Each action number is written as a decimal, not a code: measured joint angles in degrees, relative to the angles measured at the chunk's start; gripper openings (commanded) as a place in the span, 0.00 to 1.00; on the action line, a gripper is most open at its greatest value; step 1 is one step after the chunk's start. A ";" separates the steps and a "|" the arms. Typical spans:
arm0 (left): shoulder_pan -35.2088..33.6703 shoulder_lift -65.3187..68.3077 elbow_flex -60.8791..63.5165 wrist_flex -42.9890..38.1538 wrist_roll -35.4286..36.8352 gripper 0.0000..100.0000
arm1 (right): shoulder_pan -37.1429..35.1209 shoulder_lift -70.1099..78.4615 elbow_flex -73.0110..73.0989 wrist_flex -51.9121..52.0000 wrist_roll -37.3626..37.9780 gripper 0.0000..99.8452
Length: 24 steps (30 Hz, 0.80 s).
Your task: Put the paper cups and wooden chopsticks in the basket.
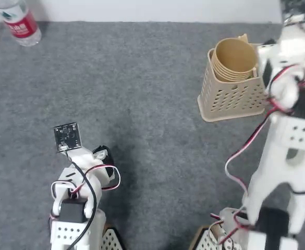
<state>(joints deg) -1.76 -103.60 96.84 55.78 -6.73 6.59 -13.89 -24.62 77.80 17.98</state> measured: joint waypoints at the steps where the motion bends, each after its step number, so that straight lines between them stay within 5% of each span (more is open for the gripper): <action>1: 0.00 0.00 0.00 0.00 0.00 0.02 | -0.62 1.58 -2.55 2.55 0.18 0.22; 10: 0.00 0.00 0.00 0.00 0.00 0.02 | -15.56 17.67 -16.44 12.66 1.85 0.22; 24: 0.00 0.00 0.00 0.00 0.00 0.02 | -16.00 41.05 -27.87 18.37 1.76 0.21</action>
<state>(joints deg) -1.76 -103.60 96.84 55.78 -6.73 -9.41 27.16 -52.48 96.18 19.74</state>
